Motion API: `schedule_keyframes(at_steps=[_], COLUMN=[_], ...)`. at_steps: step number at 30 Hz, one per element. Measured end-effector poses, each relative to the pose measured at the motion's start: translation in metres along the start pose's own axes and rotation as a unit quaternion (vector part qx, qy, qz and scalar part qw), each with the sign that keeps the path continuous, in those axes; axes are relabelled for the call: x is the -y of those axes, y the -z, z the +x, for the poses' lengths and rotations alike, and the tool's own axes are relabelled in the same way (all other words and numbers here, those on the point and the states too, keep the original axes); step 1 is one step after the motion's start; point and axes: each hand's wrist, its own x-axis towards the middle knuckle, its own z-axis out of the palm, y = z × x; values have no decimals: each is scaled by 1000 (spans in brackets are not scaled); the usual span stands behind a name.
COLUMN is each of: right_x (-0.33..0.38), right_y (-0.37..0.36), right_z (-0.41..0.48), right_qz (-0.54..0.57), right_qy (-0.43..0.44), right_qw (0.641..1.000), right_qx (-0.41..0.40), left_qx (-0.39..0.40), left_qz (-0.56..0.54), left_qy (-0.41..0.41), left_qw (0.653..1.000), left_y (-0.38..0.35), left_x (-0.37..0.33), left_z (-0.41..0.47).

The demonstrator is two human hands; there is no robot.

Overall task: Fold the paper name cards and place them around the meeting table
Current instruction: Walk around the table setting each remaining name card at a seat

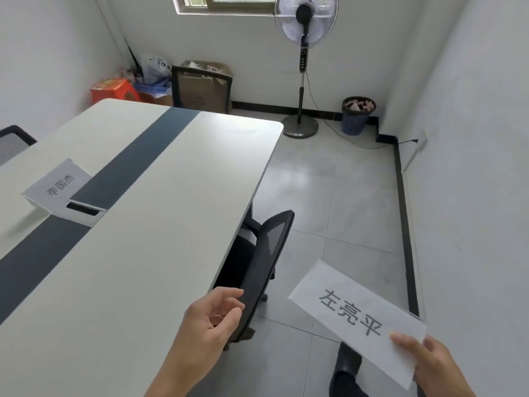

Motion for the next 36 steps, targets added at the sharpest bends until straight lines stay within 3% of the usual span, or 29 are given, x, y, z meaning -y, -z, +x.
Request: schedule_keyframes(at_steps=[8, 13, 22, 36], right_x=[116, 188, 253, 274], right_y=[16, 1, -126, -326], right_z=[147, 227, 293, 323], right_qz=[-31, -115, -209, -304], right_qy=[8, 45, 81, 101], right_qw=[997, 985, 935, 878], right_qx=[66, 124, 275, 356], left_qx=[-131, -210, -313, -348], left_qz=[-33, -59, -97, -116], left_qy=[73, 107, 173, 155], left_qw=[988, 970, 929, 917], left_y=[-42, -53, -27, 116], left_x=[-37, -64, -48, 17], left_z=[78, 102, 134, 216])
